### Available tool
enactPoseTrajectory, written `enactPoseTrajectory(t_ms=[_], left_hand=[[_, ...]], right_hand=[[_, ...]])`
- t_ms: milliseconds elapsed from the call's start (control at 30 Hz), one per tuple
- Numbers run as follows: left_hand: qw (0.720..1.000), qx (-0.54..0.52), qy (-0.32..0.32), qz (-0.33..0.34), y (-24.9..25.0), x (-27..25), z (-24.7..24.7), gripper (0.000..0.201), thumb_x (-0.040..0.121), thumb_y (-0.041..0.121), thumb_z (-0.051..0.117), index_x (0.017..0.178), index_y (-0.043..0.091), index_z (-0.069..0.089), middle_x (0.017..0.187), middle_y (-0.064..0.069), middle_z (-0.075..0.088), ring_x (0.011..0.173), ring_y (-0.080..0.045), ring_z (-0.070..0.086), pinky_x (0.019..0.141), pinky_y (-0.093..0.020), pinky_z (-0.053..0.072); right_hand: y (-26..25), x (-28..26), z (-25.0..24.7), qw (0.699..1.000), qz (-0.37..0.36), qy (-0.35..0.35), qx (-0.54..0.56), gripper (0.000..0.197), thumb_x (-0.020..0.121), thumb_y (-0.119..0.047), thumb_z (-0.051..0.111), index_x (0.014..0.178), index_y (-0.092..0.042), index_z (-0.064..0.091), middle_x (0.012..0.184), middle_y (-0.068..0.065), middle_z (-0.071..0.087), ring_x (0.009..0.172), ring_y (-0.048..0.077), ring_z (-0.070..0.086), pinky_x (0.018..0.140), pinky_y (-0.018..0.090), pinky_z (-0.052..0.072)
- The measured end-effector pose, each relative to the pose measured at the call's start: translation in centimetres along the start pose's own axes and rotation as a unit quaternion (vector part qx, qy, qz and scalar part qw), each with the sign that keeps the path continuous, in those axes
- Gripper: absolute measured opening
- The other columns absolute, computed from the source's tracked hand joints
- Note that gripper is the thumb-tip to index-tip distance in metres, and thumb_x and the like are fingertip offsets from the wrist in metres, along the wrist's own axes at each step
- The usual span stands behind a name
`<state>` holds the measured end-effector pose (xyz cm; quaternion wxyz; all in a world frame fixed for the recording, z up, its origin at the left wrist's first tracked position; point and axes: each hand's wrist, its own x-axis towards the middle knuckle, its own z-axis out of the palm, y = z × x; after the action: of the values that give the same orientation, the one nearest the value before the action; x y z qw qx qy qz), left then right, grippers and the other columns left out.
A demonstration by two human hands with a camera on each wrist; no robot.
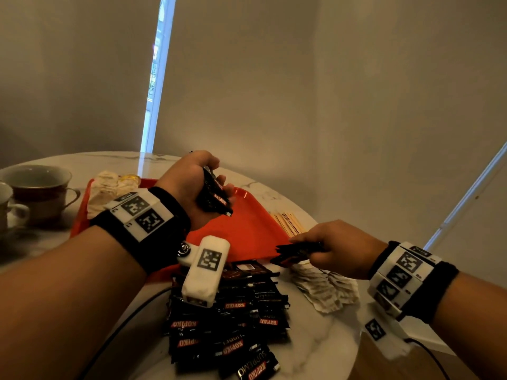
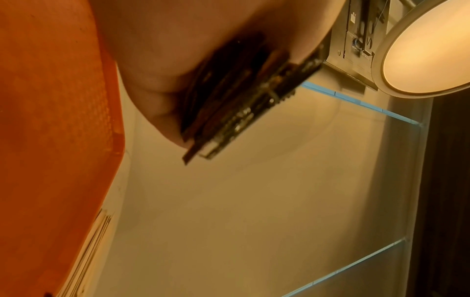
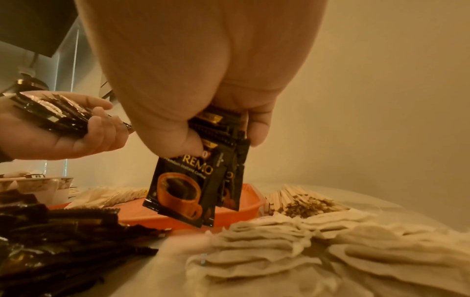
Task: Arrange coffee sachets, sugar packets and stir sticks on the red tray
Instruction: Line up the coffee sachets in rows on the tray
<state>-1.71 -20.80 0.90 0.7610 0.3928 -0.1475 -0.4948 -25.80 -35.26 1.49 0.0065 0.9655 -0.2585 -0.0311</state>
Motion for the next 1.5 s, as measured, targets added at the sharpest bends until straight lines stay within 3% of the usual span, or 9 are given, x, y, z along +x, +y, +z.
enactPoseTrajectory(t_ms=[167, 333, 600, 833, 967, 1033, 1167, 1333, 1500], left_hand=[[1.0, 0.005, 0.005, 0.0, -0.2, 0.0, 0.2, 0.02, 0.096, 0.042, 0.056, 0.104, 0.023, 0.056, 0.089, -0.003, 0.055, 0.061, -0.017, 0.054, 0.059, -0.031, 0.048], [0.999, 0.036, -0.008, 0.018, -0.9, -0.1, 0.4, 0.034, 0.088, 0.046, 0.068, 0.101, 0.019, 0.051, 0.062, -0.003, 0.044, 0.051, -0.019, 0.045, 0.058, -0.031, 0.038], [0.989, 0.086, -0.118, 0.023, -2.0, -0.5, 1.0, 0.04, 0.083, 0.055, 0.07, 0.095, 0.017, 0.063, 0.067, -0.004, 0.046, 0.058, -0.017, 0.043, 0.061, -0.033, 0.038], [0.985, 0.083, -0.151, 0.022, -1.0, -0.8, 0.6, 0.037, 0.098, 0.04, 0.049, 0.086, 0.008, 0.064, 0.079, -0.01, 0.057, 0.074, -0.025, 0.059, 0.062, -0.033, 0.049], [0.978, 0.086, -0.191, 0.005, -0.9, -1.1, 0.6, 0.04, 0.099, 0.045, 0.05, 0.106, 0.008, 0.063, 0.087, -0.014, 0.061, 0.078, -0.027, 0.061, 0.076, -0.039, 0.051], [0.972, 0.075, -0.222, -0.002, -1.2, -1.2, 0.9, 0.045, 0.099, 0.05, 0.048, 0.104, 0.01, 0.067, 0.089, -0.013, 0.064, 0.084, -0.026, 0.064, 0.083, -0.039, 0.052], [0.967, 0.054, -0.249, -0.005, -0.7, -1.4, 0.9, 0.044, 0.099, 0.044, 0.043, 0.099, 0.006, 0.065, 0.082, -0.012, 0.066, 0.075, -0.024, 0.067, 0.07, -0.029, 0.056], [0.963, 0.051, -0.264, -0.016, 0.2, -1.6, 0.4, 0.037, 0.096, 0.031, 0.039, 0.113, 0.006, 0.059, 0.097, -0.015, 0.065, 0.084, -0.027, 0.067, 0.075, -0.032, 0.057], [0.961, 0.065, -0.27, 0.009, -0.7, -1.3, 0.5, 0.045, 0.098, 0.039, 0.047, 0.129, 0.007, 0.053, 0.114, -0.019, 0.062, 0.102, -0.029, 0.065, 0.088, -0.037, 0.054]], right_hand=[[-0.1, -0.4, -1.3, 0.999, 0.01, 0.03, 0.002, 0.049, 0.09, -0.015, 0.061, 0.132, -0.04, 0.064, 0.104, -0.023, 0.067, 0.078, -0.015, 0.056, 0.064, 0.004, 0.037], [-1.5, 0.2, -3.5, 0.98, 0.032, 0.176, 0.085, 0.043, 0.093, -0.015, 0.061, 0.132, -0.033, 0.064, 0.087, -0.018, 0.065, 0.061, -0.005, 0.058, 0.053, 0.011, 0.042], [-8.4, 2.5, -4.0, 0.938, -0.068, 0.303, 0.155, 0.041, 0.09, -0.018, 0.061, 0.129, -0.031, 0.066, 0.094, -0.009, 0.061, 0.084, 0.002, 0.054, 0.068, 0.019, 0.038], [-10.8, 3.2, -3.2, 0.919, -0.152, 0.236, 0.277, 0.064, 0.064, -0.039, 0.089, 0.122, -0.032, 0.064, 0.114, -0.014, 0.063, 0.108, -0.006, 0.055, 0.084, 0.005, 0.039], [-10.2, 4.2, -3.7, 0.934, -0.131, 0.177, 0.281, 0.095, 0.038, -0.047, 0.098, 0.114, -0.033, 0.042, 0.123, -0.001, 0.052, 0.113, 0.009, 0.055, 0.09, 0.021, 0.05], [-10.4, 4.6, -3.7, 0.935, -0.133, 0.113, 0.308, 0.094, 0.043, -0.035, 0.101, 0.115, -0.03, 0.039, 0.12, 0.0, 0.055, 0.11, 0.012, 0.062, 0.085, 0.03, 0.058], [-10.6, 4.8, -3.5, 0.913, -0.175, 0.121, 0.347, 0.069, 0.064, 0.0, 0.091, 0.1, -0.028, 0.039, 0.092, -0.008, 0.057, 0.076, -0.003, 0.063, 0.066, 0.02, 0.052], [-10.2, 4.9, -2.4, 0.875, -0.19, 0.175, 0.409, 0.06, 0.067, 0.002, 0.082, 0.099, -0.013, 0.033, 0.091, 0.004, 0.053, 0.076, 0.011, 0.057, 0.062, 0.039, 0.053], [-9.3, 4.2, -3.1, 0.891, -0.179, 0.181, 0.376, 0.06, 0.068, -0.008, 0.089, 0.099, -0.019, 0.039, 0.1, 0.002, 0.059, 0.084, 0.008, 0.063, 0.07, 0.028, 0.057]])
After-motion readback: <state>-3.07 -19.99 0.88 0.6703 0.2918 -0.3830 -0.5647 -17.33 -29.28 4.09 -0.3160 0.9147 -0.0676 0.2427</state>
